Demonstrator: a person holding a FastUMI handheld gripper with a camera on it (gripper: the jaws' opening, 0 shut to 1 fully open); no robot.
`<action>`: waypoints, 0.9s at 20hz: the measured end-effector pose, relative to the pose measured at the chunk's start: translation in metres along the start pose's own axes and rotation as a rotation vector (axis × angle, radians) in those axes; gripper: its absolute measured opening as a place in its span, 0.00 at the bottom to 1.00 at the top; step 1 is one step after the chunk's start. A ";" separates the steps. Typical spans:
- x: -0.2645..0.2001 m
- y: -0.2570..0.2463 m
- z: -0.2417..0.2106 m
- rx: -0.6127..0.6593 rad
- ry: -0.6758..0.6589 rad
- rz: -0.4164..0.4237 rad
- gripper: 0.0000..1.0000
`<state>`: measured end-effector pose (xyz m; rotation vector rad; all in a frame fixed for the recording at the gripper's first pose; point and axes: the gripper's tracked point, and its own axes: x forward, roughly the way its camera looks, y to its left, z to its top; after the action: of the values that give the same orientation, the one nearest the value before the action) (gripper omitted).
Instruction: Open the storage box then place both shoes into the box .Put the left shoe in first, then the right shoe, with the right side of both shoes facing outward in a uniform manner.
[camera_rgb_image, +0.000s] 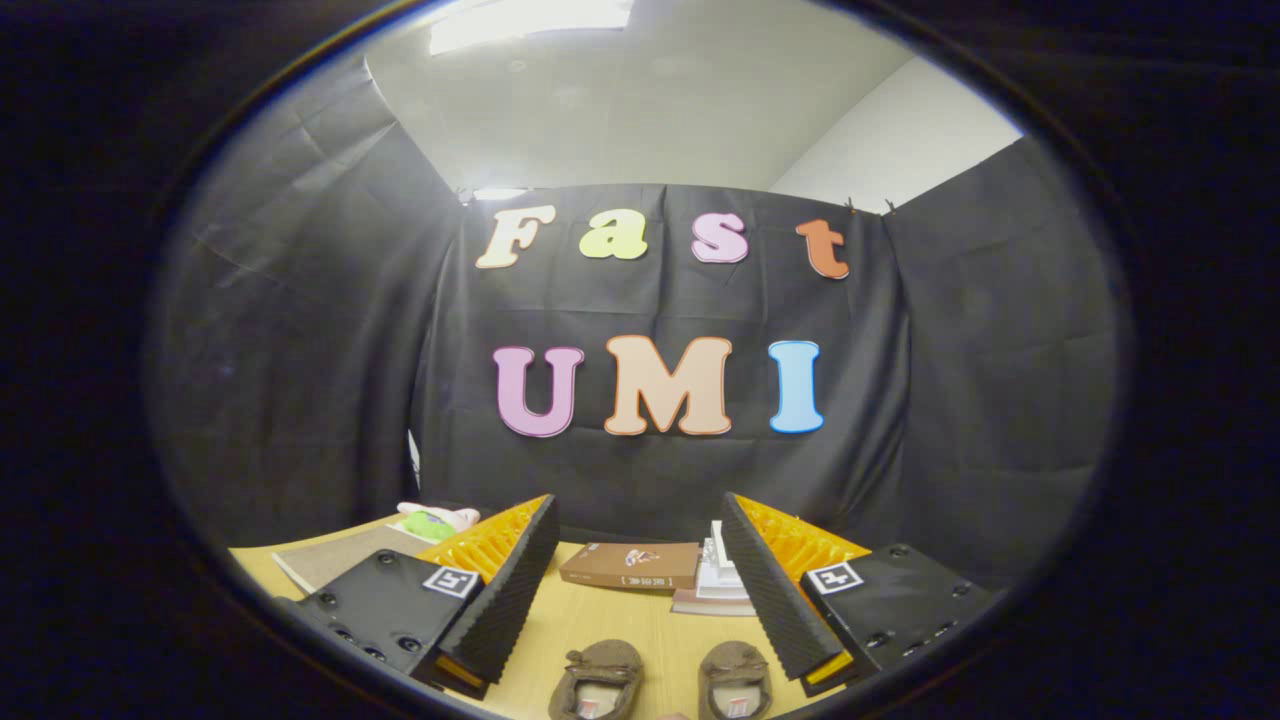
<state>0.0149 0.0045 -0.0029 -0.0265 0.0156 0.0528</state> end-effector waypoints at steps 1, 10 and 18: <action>0.001 0.000 -0.001 0.001 0.003 0.006 1.00; 0.006 0.025 -0.022 0.163 0.074 0.150 1.00; 0.007 0.064 -0.079 0.381 0.250 0.264 1.00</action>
<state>0.0169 0.0667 -0.0837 0.3506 0.2790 0.3093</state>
